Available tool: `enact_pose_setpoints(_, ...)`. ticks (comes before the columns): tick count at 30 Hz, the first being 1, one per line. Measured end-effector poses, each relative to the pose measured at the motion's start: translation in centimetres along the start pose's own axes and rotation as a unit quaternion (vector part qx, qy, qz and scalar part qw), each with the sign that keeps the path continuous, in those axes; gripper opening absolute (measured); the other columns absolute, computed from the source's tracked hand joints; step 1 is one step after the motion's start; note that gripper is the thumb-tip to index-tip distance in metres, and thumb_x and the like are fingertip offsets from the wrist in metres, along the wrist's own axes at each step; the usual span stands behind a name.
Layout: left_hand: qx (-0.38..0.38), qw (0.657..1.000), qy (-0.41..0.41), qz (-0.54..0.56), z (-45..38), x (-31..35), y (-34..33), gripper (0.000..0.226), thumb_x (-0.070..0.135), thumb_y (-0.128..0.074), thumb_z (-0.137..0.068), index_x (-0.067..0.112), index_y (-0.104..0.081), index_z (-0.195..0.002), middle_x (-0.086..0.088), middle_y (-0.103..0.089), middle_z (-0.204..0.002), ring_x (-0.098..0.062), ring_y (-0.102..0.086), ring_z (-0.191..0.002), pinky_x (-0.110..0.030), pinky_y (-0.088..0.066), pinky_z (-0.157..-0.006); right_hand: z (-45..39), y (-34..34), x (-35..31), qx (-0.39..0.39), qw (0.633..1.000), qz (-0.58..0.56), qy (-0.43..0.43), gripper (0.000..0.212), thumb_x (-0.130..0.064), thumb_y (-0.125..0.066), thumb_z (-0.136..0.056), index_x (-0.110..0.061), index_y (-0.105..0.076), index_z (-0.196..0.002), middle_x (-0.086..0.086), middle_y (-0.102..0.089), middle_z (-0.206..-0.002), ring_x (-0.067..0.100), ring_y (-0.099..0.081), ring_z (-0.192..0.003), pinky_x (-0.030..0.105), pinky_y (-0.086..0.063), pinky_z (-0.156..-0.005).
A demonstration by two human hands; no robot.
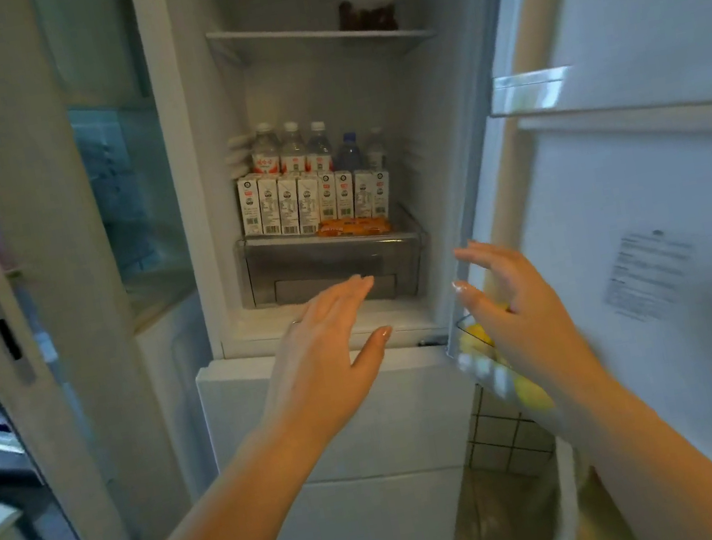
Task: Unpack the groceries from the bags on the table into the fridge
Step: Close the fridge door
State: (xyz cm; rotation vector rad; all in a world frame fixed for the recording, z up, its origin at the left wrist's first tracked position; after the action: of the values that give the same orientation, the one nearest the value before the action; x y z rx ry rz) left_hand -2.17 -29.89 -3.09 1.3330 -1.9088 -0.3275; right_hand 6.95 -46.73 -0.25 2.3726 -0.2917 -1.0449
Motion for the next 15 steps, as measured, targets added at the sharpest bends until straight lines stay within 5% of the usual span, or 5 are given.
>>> enact_pose_setpoints(2,0.008,1.0,-0.013,-0.001,1.2,2.4,-0.3,0.056,0.038,-0.053,-0.091,0.029,-0.032,-0.143,0.011,-0.037,-0.146,-0.003,-0.032,-0.131,-0.021,-0.024,-0.104,2.0,2.7,-0.2,0.014,1.0,-0.001,0.015,0.034,-0.032,-0.052,-0.092,-0.034,-0.051,-0.126,-0.013,-0.042,-0.136,-0.001,-0.035,-0.124,0.016,-0.03,-0.103)
enact_pose_setpoints(5,0.027,0.999,-0.032,0.008,3.3,6.5,-1.5,0.06,0.041,-0.051,-0.09,0.029,-0.027,-0.143,0.014,-0.03,-0.146,-0.001,-0.025,-0.132,-0.022,-0.019,-0.107,4.7,6.7,-0.2,0.025,0.999,0.011,0.034,0.032,-0.033,-0.052,-0.092,-0.041,-0.047,-0.123,-0.019,-0.04,-0.133,-0.011,-0.03,-0.117,-0.01,-0.02,-0.085)
enact_pose_setpoints(7,0.048,0.997,-0.055,0.019,4.7,9.6,-2.7,0.06,0.042,-0.051,-0.091,0.028,-0.026,-0.143,0.016,-0.025,-0.145,0.001,-0.02,-0.134,-0.023,-0.017,-0.108,6.5,9.6,-0.4,0.029,0.999,0.007,0.045,0.033,-0.036,-0.051,-0.091,-0.045,-0.043,-0.122,-0.021,-0.037,-0.135,-0.011,-0.028,-0.12,-0.01,-0.019,-0.084)
enact_pose_setpoints(11,0.062,0.992,-0.105,0.045,7.1,17.1,-6.3,0.062,0.04,-0.049,-0.09,0.024,-0.024,-0.145,0.007,-0.027,-0.15,-0.01,-0.02,-0.142,-0.051,-0.03,-0.11,10.6,16.5,-1.1,0.045,0.993,-0.004,0.107,0.038,-0.047,-0.048,-0.088,-0.041,-0.044,-0.125,-0.016,-0.04,-0.141,-0.004,-0.028,-0.133,-0.003,-0.019,-0.097)
enact_pose_setpoints(15,0.072,0.988,-0.108,0.081,8.5,25.2,-9.5,0.063,0.044,-0.047,-0.091,0.022,-0.023,-0.145,-0.001,-0.029,-0.152,-0.015,-0.019,-0.142,-0.056,-0.031,-0.107,13.7,22.5,-0.5,0.009,0.989,0.008,0.148,0.042,-0.049,-0.045,-0.089,-0.042,-0.039,-0.13,-0.018,-0.034,-0.144,-0.005,-0.021,-0.136,-0.006,-0.011,-0.098)
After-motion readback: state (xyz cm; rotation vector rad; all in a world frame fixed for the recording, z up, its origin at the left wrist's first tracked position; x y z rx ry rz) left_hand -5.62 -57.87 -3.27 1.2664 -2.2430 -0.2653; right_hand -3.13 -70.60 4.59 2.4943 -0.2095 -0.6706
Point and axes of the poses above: each hand's wrist, its own z-axis away from the middle knuckle, its own y-axis out of the back of the hand, x = y × z, the point moved 4 cm from there along -z, towards the middle knuckle
